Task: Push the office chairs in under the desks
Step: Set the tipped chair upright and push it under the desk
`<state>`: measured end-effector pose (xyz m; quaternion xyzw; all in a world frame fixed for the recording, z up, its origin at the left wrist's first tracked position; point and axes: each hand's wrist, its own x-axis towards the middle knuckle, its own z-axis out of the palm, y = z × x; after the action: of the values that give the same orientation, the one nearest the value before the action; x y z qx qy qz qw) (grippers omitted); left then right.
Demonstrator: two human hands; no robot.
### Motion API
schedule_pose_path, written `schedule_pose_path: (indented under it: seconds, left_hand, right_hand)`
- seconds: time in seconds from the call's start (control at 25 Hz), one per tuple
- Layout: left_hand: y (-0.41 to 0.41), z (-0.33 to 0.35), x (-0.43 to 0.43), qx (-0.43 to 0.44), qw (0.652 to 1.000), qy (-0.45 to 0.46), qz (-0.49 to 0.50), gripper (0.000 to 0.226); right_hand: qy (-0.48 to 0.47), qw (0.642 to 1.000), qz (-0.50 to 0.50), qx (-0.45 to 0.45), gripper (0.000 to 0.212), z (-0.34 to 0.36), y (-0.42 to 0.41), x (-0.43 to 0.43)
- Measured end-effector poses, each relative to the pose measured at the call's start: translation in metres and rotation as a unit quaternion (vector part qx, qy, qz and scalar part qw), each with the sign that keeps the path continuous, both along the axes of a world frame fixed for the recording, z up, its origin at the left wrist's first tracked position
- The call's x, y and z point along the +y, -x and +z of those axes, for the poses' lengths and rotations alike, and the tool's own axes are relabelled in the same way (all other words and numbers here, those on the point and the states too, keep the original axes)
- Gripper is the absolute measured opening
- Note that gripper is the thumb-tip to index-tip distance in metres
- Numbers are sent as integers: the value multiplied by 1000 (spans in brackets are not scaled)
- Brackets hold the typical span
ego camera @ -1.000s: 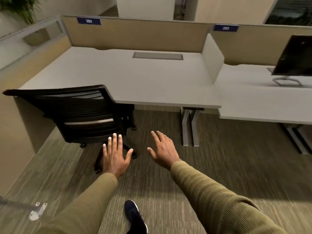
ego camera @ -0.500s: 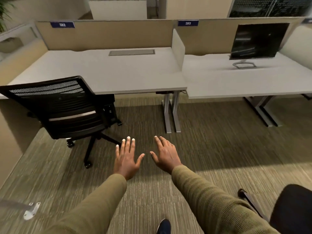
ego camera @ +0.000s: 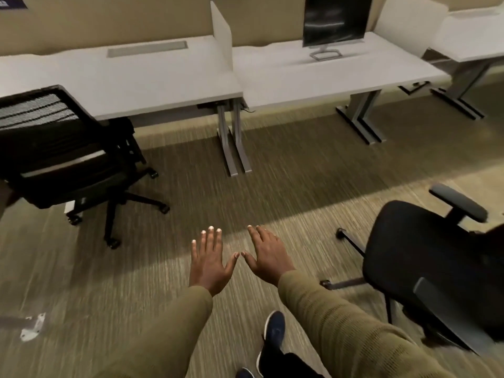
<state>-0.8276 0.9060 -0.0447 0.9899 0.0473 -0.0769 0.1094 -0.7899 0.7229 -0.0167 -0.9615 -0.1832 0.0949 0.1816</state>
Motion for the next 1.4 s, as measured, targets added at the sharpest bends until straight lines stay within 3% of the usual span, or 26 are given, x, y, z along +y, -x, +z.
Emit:
schedule_pose_path:
  seconds: [0.36, 0.8, 1.4]
  left_hand:
    - [32, -4, -154, 31, 996, -2, -84, 85]
    - [63, -15, -427, 39, 994, 39, -98, 81]
    - [-40, -16, -619, 54, 988, 50, -134, 81]
  right_hand:
    - [-8, 997, -71, 5, 74, -4, 60, -147]
    - [36, 997, -66, 8, 68, 5, 105, -409]
    - [63, 996, -59, -17, 66, 10, 17, -588]
